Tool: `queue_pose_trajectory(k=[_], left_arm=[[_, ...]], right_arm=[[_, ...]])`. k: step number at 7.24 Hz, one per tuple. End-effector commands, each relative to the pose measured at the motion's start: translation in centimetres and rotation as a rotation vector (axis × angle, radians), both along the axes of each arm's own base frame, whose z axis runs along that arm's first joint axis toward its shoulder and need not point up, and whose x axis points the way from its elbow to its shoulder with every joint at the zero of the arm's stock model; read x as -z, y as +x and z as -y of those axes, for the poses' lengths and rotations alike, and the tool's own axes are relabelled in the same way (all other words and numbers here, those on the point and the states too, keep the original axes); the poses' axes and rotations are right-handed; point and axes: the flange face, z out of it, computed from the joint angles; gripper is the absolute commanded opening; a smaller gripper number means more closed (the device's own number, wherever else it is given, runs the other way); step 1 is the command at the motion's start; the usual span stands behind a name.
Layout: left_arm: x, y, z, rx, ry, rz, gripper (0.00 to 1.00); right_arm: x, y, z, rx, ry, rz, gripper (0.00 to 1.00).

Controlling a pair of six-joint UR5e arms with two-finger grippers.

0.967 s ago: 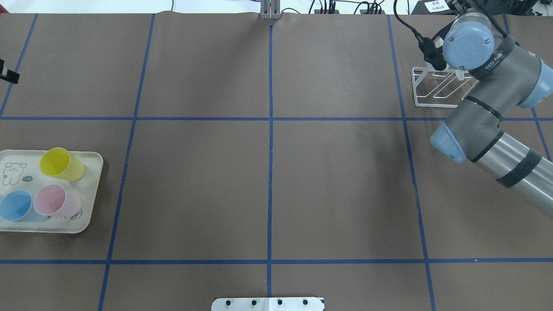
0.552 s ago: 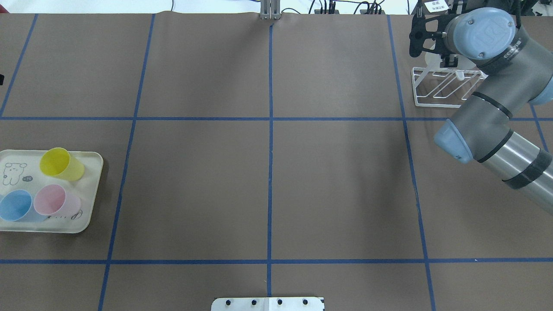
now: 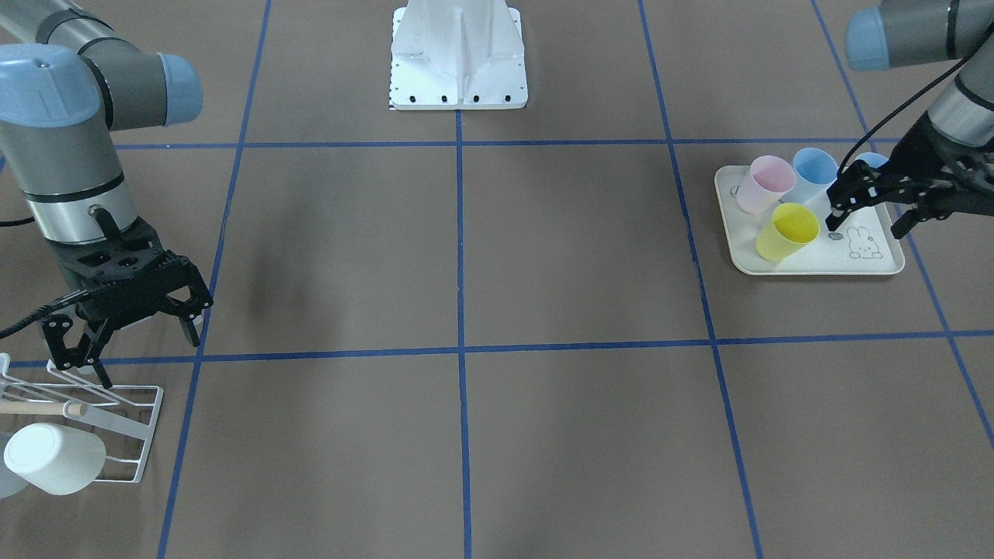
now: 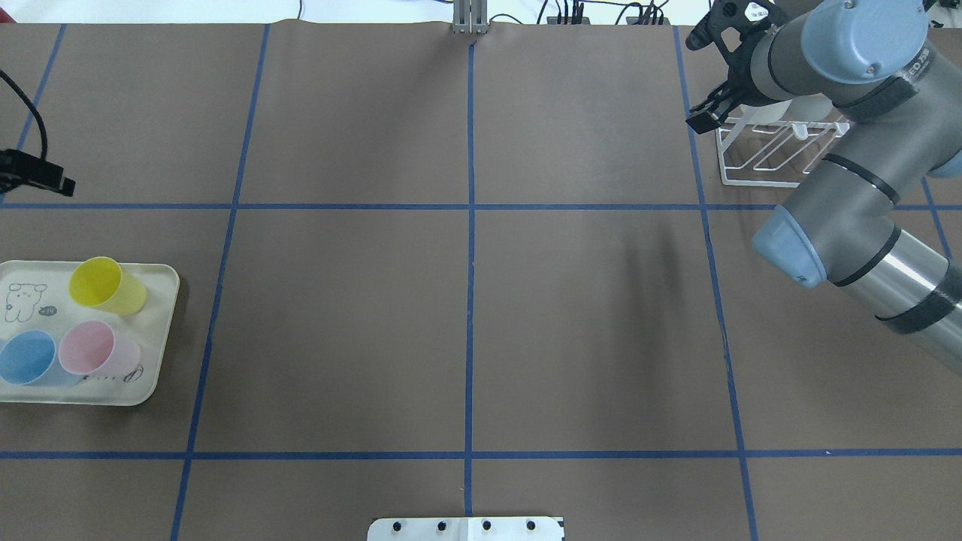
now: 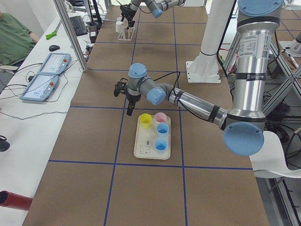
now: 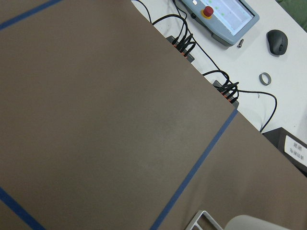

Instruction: Transfer IKEA cup to right arm and place on rack

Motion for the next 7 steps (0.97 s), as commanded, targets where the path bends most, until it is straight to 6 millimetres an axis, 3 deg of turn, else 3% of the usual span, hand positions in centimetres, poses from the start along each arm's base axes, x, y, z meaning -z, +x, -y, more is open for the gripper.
queue_pose_trajectory(k=[1,5,7], left_arm=[[-3.9,1.4,-2.9,-0.025,-0.055,0.050,1.00],[-7.7,3.6,-2.9,-0.029,-0.102,0.030,1.00],[-7.9,4.1,-3.1,-0.051,-0.103,0.001,1.00]], right_arm=[[3.2,-0.3,-1.8,-0.083,-0.175,0.165,0.99],[4.0,-1.1,-2.5,-0.078,-0.223,0.206,0.99],[4.2,-1.0,-2.6,-0.076,-0.220,0.210,0.99]])
